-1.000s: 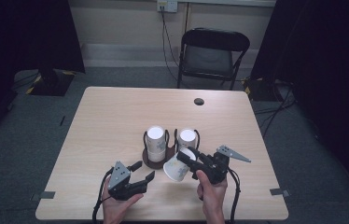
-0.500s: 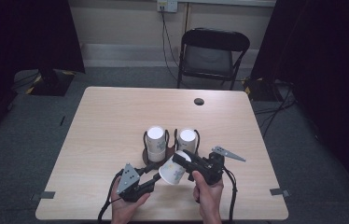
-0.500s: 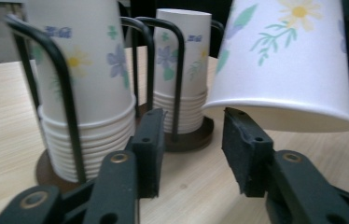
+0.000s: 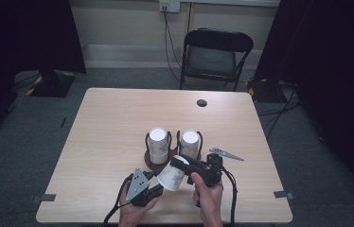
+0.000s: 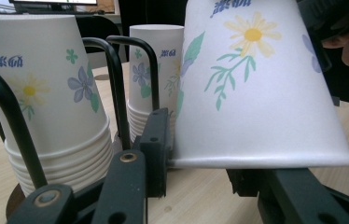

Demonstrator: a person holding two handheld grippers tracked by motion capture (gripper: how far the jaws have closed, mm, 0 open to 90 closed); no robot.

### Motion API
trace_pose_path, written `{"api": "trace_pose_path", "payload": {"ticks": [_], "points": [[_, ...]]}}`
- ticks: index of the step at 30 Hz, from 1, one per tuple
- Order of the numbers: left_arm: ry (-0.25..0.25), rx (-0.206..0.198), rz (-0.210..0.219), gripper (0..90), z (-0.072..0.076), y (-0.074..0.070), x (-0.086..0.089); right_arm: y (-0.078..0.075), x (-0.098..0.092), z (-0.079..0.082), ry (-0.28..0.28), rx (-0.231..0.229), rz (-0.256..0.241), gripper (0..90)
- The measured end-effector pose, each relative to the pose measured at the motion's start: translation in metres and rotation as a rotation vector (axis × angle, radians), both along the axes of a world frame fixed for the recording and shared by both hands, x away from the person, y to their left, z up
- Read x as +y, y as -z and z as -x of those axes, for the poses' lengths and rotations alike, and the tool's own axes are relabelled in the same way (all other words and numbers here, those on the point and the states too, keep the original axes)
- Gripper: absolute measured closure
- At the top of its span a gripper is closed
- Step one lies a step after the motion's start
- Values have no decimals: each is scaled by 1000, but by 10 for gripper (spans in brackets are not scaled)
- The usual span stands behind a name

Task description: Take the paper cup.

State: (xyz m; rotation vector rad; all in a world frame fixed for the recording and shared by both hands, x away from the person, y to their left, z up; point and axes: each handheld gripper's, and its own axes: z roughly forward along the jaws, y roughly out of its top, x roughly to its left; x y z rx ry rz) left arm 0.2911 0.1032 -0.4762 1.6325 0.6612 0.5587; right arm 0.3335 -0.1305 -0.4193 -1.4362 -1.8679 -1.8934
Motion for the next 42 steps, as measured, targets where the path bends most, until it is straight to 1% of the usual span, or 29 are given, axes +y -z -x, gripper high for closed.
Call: {"api": "trace_pose_path", "payload": {"ticks": [3, 6, 8, 11, 12, 15, 18, 19, 20, 23, 24, 26, 28, 29, 33, 35, 40, 42], "points": [[-6, -5, -3, 645, 1, 0, 0, 1, -2, -2, -12, 21, -6, 371], [-6, -9, -3, 645, 3, -1, -1, 3, -4, -4, -34, 64, -8, 369], [-8, -25, -12, 644, 6, -3, -2, 4, -5, -5, -45, 75, -23, 370], [-8, -33, -13, 641, 8, -5, -4, 4, -6, -5, -63, 83, -39, 370], [-17, -35, -19, 647, 8, -4, -4, 3, -5, -5, -81, 93, -37, 369], [-19, -33, -26, 681, 8, -4, -4, 3, -4, -5, -80, 88, -28, 368], [-15, -27, -27, 751, 7, -4, -3, 3, -5, -5, -76, 85, -27, 364], [-14, -25, -20, 786, 7, -4, -2, 3, -5, -5, -76, 85, -26, 355], [-15, -23, -19, 796, 7, -3, -2, 3, -5, -5, -74, 78, -10, 352], [-10, -17, -17, 806, 7, -4, 0, 3, -4, -4, -75, 71, -3, 349], [-1, -13, -13, 812, 7, -4, 2, 4, -4, -5, -76, 64, -3, 346], [6, -5, 4, 831, 7, -5, 3, 4, -4, -5, -64, 60, -1, 339], [17, 2, 14, 837, 7, -6, 5, 3, -5, -5, -51, 51, 11, 338], [24, 8, 12, 839, 6, -6, 6, 3, -5, -5, -52, 49, 13, 338], [34, 21, 17, 846, 6, -6, 6, 3, -5, -4, -34, 38, 44, 339], [40, 28, 25, 846, 6, -7, 6, 3, -6, -5, -37, 30, 47, 334], [54, 45, 36, 850, 6, -8, 8, 4, -7, -4, -21, 23, 75, 334], [66, 53, 40, 853, 5, -9, 10, 5, -7, -5, -23, 29, 72, 334]]}}
